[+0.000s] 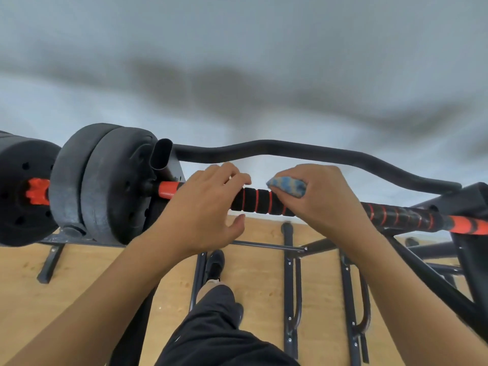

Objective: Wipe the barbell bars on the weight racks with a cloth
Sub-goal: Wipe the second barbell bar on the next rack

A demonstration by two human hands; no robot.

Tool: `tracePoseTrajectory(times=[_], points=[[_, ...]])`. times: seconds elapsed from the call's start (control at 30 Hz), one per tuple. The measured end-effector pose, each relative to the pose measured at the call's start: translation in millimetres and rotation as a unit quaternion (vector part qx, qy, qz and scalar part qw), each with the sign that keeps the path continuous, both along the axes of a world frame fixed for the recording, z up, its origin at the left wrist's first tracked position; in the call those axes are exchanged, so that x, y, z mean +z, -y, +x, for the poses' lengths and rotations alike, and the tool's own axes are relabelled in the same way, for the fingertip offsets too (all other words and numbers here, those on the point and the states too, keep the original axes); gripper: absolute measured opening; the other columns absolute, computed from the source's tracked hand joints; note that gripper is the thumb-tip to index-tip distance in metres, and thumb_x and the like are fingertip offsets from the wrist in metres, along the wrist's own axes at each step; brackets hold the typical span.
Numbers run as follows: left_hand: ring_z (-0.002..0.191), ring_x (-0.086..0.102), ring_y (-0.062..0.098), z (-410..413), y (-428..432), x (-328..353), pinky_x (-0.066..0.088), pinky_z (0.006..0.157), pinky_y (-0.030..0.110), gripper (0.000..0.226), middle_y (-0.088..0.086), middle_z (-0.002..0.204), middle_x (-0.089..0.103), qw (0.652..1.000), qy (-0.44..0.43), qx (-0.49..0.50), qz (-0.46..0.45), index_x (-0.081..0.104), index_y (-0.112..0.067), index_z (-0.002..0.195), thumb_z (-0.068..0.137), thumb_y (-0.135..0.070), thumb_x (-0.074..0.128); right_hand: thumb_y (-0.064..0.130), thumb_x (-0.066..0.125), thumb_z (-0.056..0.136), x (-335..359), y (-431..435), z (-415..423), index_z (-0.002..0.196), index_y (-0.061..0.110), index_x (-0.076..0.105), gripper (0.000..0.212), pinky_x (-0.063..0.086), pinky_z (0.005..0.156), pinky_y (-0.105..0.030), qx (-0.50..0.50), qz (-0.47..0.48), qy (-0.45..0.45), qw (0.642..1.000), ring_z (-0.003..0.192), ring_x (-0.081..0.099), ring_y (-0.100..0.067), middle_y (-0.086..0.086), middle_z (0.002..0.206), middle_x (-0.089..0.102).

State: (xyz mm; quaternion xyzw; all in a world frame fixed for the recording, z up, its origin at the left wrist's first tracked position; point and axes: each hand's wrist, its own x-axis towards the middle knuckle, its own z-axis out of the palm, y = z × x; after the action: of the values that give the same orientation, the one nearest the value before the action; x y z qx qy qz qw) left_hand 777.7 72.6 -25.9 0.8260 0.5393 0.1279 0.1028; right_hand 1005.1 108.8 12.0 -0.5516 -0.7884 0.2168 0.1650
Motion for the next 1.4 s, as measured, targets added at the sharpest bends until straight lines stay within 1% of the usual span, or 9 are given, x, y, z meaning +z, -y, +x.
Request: tracePoseTrajectory(times=[0.13,0.3,0.47,0.53,0.7,0.87,1.03,1.2,1.4], points=[[0.068,0.044,0.018,22,-9,-26,0.037,0.059,0.034,0.04,-0.002,0.081,0.051,0.992,-0.104,0.036,0.056,0.057,-0.017,0.1,0.08,-0.039,0.083,0.046,0.062,0.095,-13,-3,-16,0.102,0.028,0.076,0.024,0.059,0.072,-0.034,0.029,-0.002,0.045,0.999,0.074,0.064,-0.013,0.009,0.083,0.071],[0.048,0.035,0.019,26,-20,-38,0.025,0.048,0.027,0.036,-0.001,0.056,0.047,0.985,-0.108,0.072,0.115,0.055,-0.016,0.073,0.067,-0.021,0.09,0.042,0.061,0.095,-20,12,-20,0.092,0.028,0.069,0.016,0.05,0.062,-0.028,0.034,0.038,0.066,0.997,0.064,0.056,-0.013,0.01,0.07,0.057],[0.057,0.049,0.017,28,-30,-31,0.035,0.055,0.028,0.032,-0.008,0.062,0.043,0.984,-0.156,0.079,0.025,0.044,-0.024,0.082,0.095,-0.047,0.062,0.031,0.081,0.081,-22,24,-26,0.092,0.022,0.073,0.017,0.028,0.05,-0.013,0.055,0.114,0.102,0.987,0.053,0.044,-0.008,0.011,0.065,0.049],[0.061,0.053,0.017,29,-34,-23,0.042,0.059,0.03,0.033,-0.007,0.063,0.044,0.984,-0.156,0.077,-0.022,0.045,-0.025,0.08,0.098,-0.052,0.053,0.03,0.087,0.074,-25,28,-25,0.097,0.019,0.075,0.029,0.034,0.05,-0.014,0.07,0.13,0.118,0.982,0.052,0.048,-0.009,0.007,0.066,0.058],[0.062,0.058,0.013,25,-44,-12,0.05,0.062,0.03,0.03,-0.007,0.068,0.056,0.982,-0.138,0.063,-0.117,0.056,-0.026,0.081,0.085,-0.052,0.07,0.028,0.094,0.064,-24,42,-22,0.116,0.012,0.074,0.058,0.05,0.039,-0.029,0.102,0.157,0.165,0.968,0.058,0.062,-0.017,0.002,0.074,0.066],[0.073,0.063,0.012,19,-59,-5,0.051,0.065,0.032,0.041,-0.009,0.077,0.062,0.968,-0.105,0.025,-0.225,0.051,-0.031,0.081,0.073,-0.057,0.083,0.029,0.079,0.083,-9,45,-6,0.106,0.03,0.073,0.024,0.054,0.048,-0.035,0.083,0.131,0.106,0.982,0.06,0.058,-0.013,0.01,0.073,0.061],[0.08,0.059,0.01,16,-47,-4,0.049,0.072,0.03,0.043,-0.012,0.084,0.057,0.989,-0.047,-0.005,-0.141,0.051,-0.034,0.096,0.078,-0.061,0.079,0.039,0.067,0.094,5,-8,11,0.105,0.031,0.074,0.016,0.06,0.071,-0.037,-0.034,0.034,0.005,0.999,0.074,0.065,-0.01,0.012,0.085,0.072],[0.07,0.056,0.015,31,-35,-18,0.041,0.063,0.03,0.031,-0.008,0.074,0.049,0.99,-0.138,0.01,0.008,0.04,-0.029,0.091,0.094,-0.053,0.06,0.036,0.063,0.092,-7,-16,-2,0.082,0.023,0.074,0.019,0.057,0.062,-0.04,-0.003,-0.068,0.026,0.997,0.06,0.062,-0.015,0.004,0.063,0.066],[0.056,0.051,0.01,34,-48,-15,0.038,0.055,0.025,0.02,-0.008,0.067,0.053,0.986,-0.137,0.033,-0.093,0.051,-0.03,0.084,0.088,-0.042,0.067,0.03,0.063,0.095,-14,7,-4,0.073,0.02,0.062,0.024,0.044,0.052,-0.032,0.015,0.004,0.051,0.999,0.054,0.048,-0.015,0.003,0.058,0.051]])
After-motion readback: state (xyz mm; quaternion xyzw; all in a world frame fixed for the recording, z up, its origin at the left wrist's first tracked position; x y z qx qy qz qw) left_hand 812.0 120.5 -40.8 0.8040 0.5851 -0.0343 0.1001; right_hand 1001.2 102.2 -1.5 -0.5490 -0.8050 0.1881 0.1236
